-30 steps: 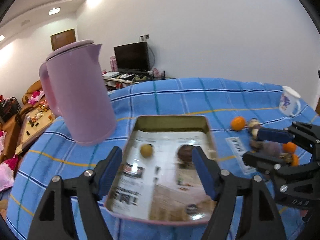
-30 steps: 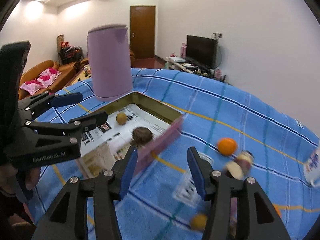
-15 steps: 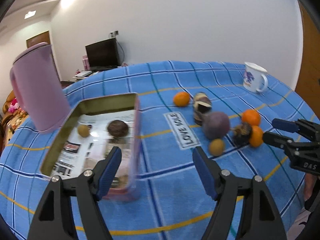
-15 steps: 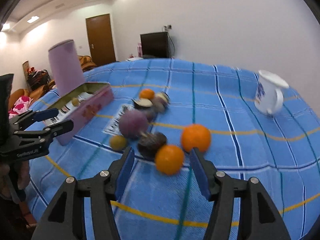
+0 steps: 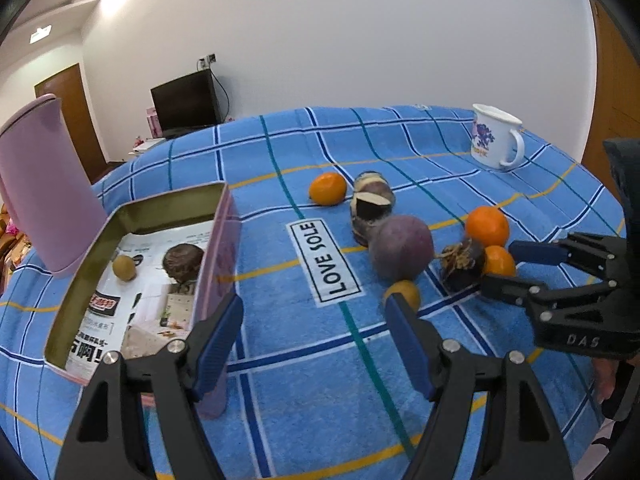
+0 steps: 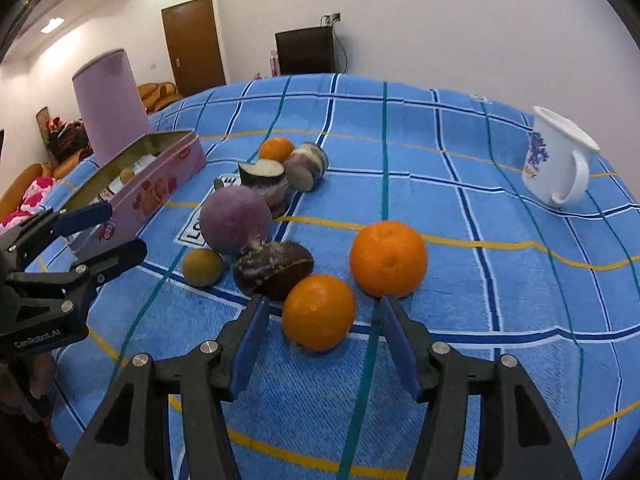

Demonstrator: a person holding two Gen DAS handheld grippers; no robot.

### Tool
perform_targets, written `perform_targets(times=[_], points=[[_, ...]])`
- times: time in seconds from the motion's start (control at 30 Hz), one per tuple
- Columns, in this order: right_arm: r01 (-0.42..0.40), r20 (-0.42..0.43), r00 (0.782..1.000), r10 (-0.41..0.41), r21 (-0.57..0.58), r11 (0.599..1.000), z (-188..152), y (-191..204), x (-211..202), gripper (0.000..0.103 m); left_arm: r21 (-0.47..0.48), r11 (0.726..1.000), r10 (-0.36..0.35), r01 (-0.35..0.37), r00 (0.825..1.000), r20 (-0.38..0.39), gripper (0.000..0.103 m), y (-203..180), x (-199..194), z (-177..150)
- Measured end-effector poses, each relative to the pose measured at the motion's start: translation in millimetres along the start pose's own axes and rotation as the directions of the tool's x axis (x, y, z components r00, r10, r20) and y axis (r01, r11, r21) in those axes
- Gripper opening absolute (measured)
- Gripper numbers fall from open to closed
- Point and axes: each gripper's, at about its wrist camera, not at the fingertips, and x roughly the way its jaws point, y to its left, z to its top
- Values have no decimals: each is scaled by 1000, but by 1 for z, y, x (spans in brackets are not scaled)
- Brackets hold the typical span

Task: Organize fruits
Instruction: 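Grasp an orange with the right tool while the left tool grasps another yellow fruit, then carry the orange and yellow fruit over the pink tin box with both tools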

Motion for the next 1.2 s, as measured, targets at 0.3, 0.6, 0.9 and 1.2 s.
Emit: perform_targets(times=[0.3, 0.6, 0.9, 1.2], points=[[-42, 7, 999, 42, 26, 999, -2, -5, -2, 40, 7, 999, -38, 38, 999, -23, 76, -9, 7, 5], [-25, 62, 998, 22, 47, 999, -11, -12, -21, 39, 22, 997, -66, 68, 996, -53, 76, -23, 15, 8], [-34, 85, 996, 30, 53, 998, -17, -16, -27, 39, 0, 992, -122, 124, 982, -141, 44, -38, 38, 8], [-45, 95, 995, 39, 57, 997, -21, -19, -29, 39, 12, 991, -133, 137, 978, -160, 27, -44, 41, 3]])
